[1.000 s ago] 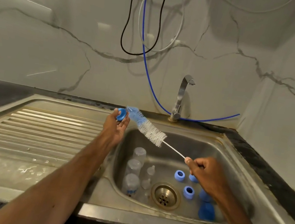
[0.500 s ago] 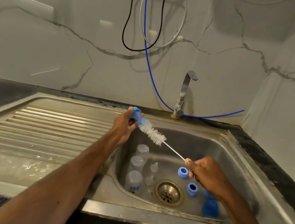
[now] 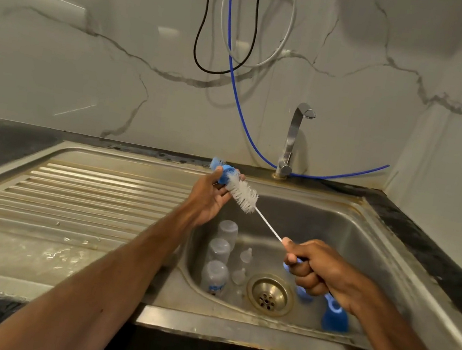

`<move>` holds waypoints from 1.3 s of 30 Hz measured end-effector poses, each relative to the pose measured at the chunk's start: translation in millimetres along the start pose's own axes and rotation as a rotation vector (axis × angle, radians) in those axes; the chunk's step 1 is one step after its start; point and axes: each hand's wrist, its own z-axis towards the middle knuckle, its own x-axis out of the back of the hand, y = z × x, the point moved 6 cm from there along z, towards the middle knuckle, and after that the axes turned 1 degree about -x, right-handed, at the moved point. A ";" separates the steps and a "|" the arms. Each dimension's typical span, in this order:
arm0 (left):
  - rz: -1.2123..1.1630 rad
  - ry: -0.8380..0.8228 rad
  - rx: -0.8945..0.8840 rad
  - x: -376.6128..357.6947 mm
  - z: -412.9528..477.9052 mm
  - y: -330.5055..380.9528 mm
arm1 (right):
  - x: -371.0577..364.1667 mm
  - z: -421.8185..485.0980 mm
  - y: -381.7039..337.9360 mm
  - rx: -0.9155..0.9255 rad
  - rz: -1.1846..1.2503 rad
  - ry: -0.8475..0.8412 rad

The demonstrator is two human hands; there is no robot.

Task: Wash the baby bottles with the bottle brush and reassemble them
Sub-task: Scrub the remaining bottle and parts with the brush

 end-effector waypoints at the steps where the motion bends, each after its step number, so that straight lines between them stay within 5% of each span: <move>1: 0.007 -0.018 0.017 -4.2 -2.5 -2.7 | -2.9 -0.1 -0.2 -0.031 0.053 -0.040; 8: -0.015 -0.039 0.070 -24.6 -6.6 -18.3 | -5.3 2.8 -4.4 -0.094 0.281 -0.114; 18: 0.004 0.296 -0.113 24.7 8.1 13.9 | -3.4 -2.0 -12.2 0.209 -0.234 0.216; 24: 0.112 0.115 0.042 -16.7 -6.7 -24.4 | -0.8 3.2 -13.8 0.157 -0.103 0.274; 31: 0.032 0.251 -0.056 7.5 3.7 -2.2 | -9.5 -3.1 -13.5 0.072 -0.051 0.106; 36: 0.103 0.030 0.083 -34.4 -10.9 -36.3 | -8.9 9.7 -15.3 0.040 0.091 0.208; 39: 0.064 0.068 0.021 -30.0 -0.8 -20.5 | -7.7 5.7 -9.3 0.022 0.059 0.155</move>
